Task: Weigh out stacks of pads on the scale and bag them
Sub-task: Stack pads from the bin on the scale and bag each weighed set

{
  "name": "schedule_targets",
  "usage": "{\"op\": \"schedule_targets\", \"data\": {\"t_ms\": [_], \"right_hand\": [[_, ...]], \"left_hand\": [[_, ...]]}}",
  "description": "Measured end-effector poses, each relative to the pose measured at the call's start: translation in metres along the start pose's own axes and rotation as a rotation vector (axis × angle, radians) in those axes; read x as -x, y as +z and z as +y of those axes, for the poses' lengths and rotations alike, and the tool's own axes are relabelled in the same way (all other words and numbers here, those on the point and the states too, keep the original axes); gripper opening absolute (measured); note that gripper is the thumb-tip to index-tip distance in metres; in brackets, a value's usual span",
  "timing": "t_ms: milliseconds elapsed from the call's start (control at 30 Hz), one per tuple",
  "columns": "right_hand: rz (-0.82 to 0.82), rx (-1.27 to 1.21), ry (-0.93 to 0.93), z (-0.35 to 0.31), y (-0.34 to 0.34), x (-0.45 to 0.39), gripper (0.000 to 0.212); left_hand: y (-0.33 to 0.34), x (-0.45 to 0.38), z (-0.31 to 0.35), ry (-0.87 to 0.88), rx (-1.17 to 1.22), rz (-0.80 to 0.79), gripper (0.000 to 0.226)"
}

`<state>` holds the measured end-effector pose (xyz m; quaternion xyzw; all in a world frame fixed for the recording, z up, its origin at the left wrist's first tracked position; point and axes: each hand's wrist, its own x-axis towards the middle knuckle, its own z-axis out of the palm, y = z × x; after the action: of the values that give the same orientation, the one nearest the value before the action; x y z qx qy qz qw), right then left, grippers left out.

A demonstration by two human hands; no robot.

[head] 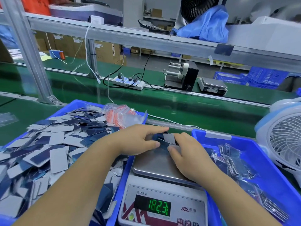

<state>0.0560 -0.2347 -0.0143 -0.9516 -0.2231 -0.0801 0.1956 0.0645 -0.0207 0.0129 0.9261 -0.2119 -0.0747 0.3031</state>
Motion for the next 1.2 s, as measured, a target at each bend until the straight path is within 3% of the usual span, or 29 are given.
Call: {"op": "schedule_targets", "data": {"t_ms": [167,267,333,433,500,633,800,933,1200], "right_hand": [[-0.005,0.033,-0.020,0.000,0.002,0.000,0.005],[-0.008,0.099,-0.019,-0.001,0.002,-0.001,0.007],[-0.043,0.161,-0.009,-0.002,0.003,0.000,0.031],[-0.061,0.228,0.013,-0.002,0.003,-0.001,0.049],[-0.053,0.204,0.012,-0.002,0.004,-0.001,0.046],[-0.025,0.141,-0.002,-0.002,0.003,-0.002,0.031],[-0.026,0.095,0.008,0.000,0.003,-0.001,0.038],[-0.036,0.061,0.026,-0.001,0.003,-0.001,0.044],[-0.032,-0.062,0.016,0.004,0.004,-0.004,0.047]], "left_hand": [[-0.005,0.006,-0.003,-0.052,0.023,-0.034,0.048],[0.000,0.006,0.003,0.011,0.313,-0.058,0.061],[0.005,0.004,0.007,0.052,0.435,-0.111,0.066],[0.012,-0.001,0.010,0.068,0.410,-0.101,0.065],[0.014,-0.004,0.012,0.064,0.392,-0.047,0.060],[0.013,-0.005,0.012,0.085,0.102,-0.001,0.057],[0.000,0.000,-0.001,-0.017,0.009,-0.007,0.047],[0.009,-0.001,0.002,-0.057,0.009,-0.082,0.063],[0.012,-0.003,0.012,0.034,0.547,-0.138,0.089]]}}
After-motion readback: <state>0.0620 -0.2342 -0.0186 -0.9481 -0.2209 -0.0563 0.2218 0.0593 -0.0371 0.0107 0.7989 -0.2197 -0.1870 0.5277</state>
